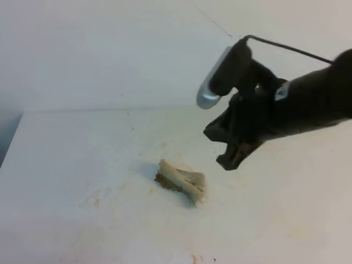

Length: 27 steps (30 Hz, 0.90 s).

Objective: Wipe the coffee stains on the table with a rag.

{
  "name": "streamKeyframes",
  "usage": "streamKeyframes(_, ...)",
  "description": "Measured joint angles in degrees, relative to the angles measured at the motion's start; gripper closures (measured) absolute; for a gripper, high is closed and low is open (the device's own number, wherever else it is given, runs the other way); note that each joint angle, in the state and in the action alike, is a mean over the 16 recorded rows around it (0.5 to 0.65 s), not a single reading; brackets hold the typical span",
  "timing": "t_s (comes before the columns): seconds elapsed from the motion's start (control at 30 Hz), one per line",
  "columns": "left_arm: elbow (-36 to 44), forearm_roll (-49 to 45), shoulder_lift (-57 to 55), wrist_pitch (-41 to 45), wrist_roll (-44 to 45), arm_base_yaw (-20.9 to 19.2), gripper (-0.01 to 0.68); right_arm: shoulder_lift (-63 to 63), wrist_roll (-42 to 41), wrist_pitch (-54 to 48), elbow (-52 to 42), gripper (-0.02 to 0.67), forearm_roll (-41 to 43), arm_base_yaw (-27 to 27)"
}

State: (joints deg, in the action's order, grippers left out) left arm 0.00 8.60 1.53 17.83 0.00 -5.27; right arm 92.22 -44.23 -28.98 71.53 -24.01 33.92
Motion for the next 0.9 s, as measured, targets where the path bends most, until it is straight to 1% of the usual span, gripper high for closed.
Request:
streamKeyframes(0.27, 0.0, 0.0, 0.0, 0.0, 0.0, 0.0, 0.677, -17.9, 4.7, 4.2, -11.7, 0.643, 0.2, -0.1)
streamKeyframes(0.43, 0.0, 0.0, 0.0, 0.0, 0.0, 0.0, 0.677, -25.3, 5.7, 5.7, -15.9, 0.644, 0.4, -0.1)
streamKeyframes(0.57, 0.0, 0.0, 0.0, 0.0, 0.0, 0.0, 0.677, -28.2, 5.9, 5.8, -16.9, 0.645, 0.3, -0.1)
streamKeyframes(0.9, 0.0, 0.0, -0.1, 0.0, 0.0, 0.0, 0.677, -30.8, 6.1, 5.2, -19.8, 0.646, -1.1, -0.2)
